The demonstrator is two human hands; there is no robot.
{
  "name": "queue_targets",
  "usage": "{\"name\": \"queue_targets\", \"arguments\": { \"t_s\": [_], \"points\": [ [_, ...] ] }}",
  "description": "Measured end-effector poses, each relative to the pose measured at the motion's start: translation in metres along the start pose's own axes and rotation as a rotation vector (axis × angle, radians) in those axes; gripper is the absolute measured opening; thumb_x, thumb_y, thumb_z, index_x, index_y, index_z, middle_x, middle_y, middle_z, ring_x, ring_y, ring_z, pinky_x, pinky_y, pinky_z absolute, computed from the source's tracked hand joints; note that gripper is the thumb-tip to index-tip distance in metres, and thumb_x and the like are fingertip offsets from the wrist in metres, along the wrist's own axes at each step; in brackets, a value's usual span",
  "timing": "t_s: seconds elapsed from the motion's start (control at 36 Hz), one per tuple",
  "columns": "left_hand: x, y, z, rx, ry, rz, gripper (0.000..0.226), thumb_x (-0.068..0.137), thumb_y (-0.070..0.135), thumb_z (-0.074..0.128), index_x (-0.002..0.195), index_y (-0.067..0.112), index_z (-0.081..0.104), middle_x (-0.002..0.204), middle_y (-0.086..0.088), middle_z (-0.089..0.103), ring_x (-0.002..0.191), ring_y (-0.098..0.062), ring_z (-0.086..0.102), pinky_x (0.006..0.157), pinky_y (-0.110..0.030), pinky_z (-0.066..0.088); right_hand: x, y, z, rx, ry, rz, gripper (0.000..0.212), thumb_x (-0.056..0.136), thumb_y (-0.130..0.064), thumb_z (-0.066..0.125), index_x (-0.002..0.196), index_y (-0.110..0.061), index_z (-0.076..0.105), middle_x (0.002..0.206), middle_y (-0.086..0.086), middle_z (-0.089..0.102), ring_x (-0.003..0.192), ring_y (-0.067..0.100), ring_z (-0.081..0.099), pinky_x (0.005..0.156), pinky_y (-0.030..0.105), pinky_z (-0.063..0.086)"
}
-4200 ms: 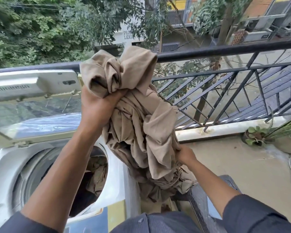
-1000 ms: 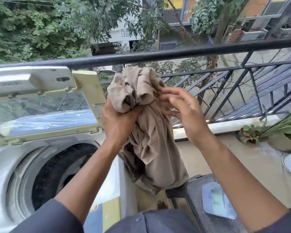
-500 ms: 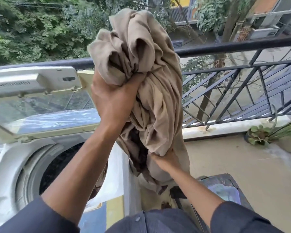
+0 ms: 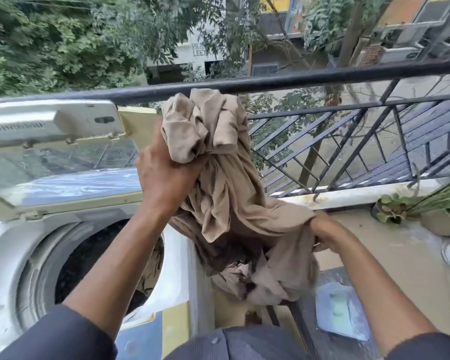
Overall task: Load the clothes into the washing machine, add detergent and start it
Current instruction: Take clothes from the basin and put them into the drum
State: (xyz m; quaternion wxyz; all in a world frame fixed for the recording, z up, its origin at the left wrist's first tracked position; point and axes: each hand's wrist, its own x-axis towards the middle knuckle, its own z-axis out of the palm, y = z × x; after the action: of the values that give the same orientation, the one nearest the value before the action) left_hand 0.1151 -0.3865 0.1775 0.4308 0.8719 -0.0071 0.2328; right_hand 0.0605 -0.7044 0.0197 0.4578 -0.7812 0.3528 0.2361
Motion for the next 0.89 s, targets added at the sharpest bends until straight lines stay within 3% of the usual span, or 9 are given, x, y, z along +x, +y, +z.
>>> {"name": "queue_targets", "arguments": {
  "t_s": [0.06, 0.19, 0.28, 0.36, 0.42, 0.53, 0.69, 0.81, 0.89],
  "points": [
    [-0.002, -0.003, 0.003, 0.023, -0.031, -0.003, 0.074, 0.076, 0.042, 0.095, 0.134, 0.009, 0.063, 0.105, -0.013, 0.079, 0.096, -0.042, 0.069, 0.07, -0.029, 0.03, -0.014, -0.017, -0.023, -0.01, 0.078, -0.073, 0.032, 0.09, -0.007, 0.04, 0.104, -0.007, 0.069, 0.091, 0.027, 0.072, 0.079, 0.039, 0.071, 0.073, 0.066, 0.06],
    [-0.008, -0.007, 0.013, 0.038, -0.102, 0.002, 0.066, 0.078, 0.037, 0.093, 0.132, 0.014, 0.063, 0.104, -0.01, 0.079, 0.096, -0.039, 0.071, 0.071, -0.032, 0.033, -0.057, -0.063, -0.055, 0.082, 0.127, -0.295, 0.03, 0.091, 0.007, 0.041, 0.087, 0.004, 0.071, 0.072, 0.024, 0.068, 0.068, 0.031, 0.066, 0.069, 0.052, 0.06],
    [-0.011, -0.012, 0.02, 0.027, -0.128, -0.03, 0.071, 0.076, 0.04, 0.093, 0.136, 0.017, 0.061, 0.107, -0.008, 0.078, 0.1, -0.037, 0.07, 0.075, -0.035, 0.039, -0.088, -0.085, -0.057, 0.326, 0.117, -0.464, 0.029, 0.1, -0.001, 0.048, 0.088, -0.005, 0.073, 0.065, 0.004, 0.07, 0.055, 0.016, 0.064, 0.05, 0.023, 0.054],
    [-0.016, -0.012, 0.025, 0.009, -0.139, -0.107, 0.075, 0.076, 0.044, 0.092, 0.141, 0.024, 0.058, 0.1, -0.001, 0.071, 0.098, -0.031, 0.063, 0.078, -0.037, 0.043, -0.116, -0.106, -0.056, 0.532, 0.065, -0.59, 0.027, 0.104, -0.009, 0.048, 0.094, -0.008, 0.073, 0.07, -0.002, 0.072, 0.057, 0.009, 0.064, 0.049, 0.016, 0.047],
    [-0.019, -0.014, 0.028, -0.047, -0.153, -0.17, 0.075, 0.077, 0.047, 0.091, 0.142, 0.028, 0.059, 0.095, 0.014, 0.062, 0.099, -0.02, 0.058, 0.081, -0.033, 0.042, -0.128, -0.118, -0.051, 0.598, 0.019, -0.651, 0.028, 0.105, -0.012, 0.046, 0.099, -0.012, 0.073, 0.08, -0.002, 0.076, 0.067, 0.01, 0.068, 0.056, 0.019, 0.05],
    [-0.021, -0.027, 0.035, -0.216, -0.232, -0.234, 0.086, 0.07, 0.068, 0.085, 0.144, 0.036, 0.056, 0.124, 0.016, 0.072, 0.12, -0.013, 0.067, 0.103, -0.042, 0.055, -0.14, -0.137, -0.023, 0.63, -0.02, -0.684, 0.019, 0.087, -0.029, 0.053, 0.097, -0.022, 0.068, 0.096, 0.003, 0.075, 0.088, 0.019, 0.068, 0.076, 0.031, 0.053],
    [-0.016, -0.039, 0.04, -0.371, -0.603, -0.079, 0.126, 0.059, 0.067, 0.099, 0.157, 0.017, 0.037, 0.15, 0.003, 0.061, 0.141, -0.012, 0.058, 0.12, -0.047, 0.047, -0.145, -0.153, 0.016, 0.474, 0.004, -0.713, 0.017, 0.091, -0.035, 0.075, 0.097, -0.02, 0.07, 0.091, 0.005, 0.075, 0.07, 0.013, 0.07, 0.056, 0.026, 0.051],
    [-0.027, -0.039, 0.043, -0.252, -0.621, -0.063, 0.145, 0.045, 0.073, 0.101, 0.157, 0.021, 0.024, 0.152, 0.008, 0.056, 0.143, -0.012, 0.055, 0.118, -0.047, 0.048, -0.149, -0.158, 0.031, 0.442, -0.004, -0.762, 0.014, 0.092, -0.025, 0.07, 0.101, -0.015, 0.07, 0.088, 0.015, 0.077, 0.078, 0.031, 0.077, 0.063, 0.048, 0.06],
    [-0.039, -0.035, 0.05, -0.165, -0.499, -0.1, 0.139, 0.038, 0.081, 0.097, 0.15, 0.025, 0.037, 0.137, 0.008, 0.067, 0.129, -0.016, 0.065, 0.104, -0.048, 0.058, -0.151, -0.16, 0.036, 0.397, -0.057, -0.793, 0.045, 0.072, -0.01, 0.056, 0.115, -0.013, 0.07, 0.09, 0.017, 0.077, 0.077, 0.024, 0.076, 0.063, 0.038, 0.058]
  ]
}}
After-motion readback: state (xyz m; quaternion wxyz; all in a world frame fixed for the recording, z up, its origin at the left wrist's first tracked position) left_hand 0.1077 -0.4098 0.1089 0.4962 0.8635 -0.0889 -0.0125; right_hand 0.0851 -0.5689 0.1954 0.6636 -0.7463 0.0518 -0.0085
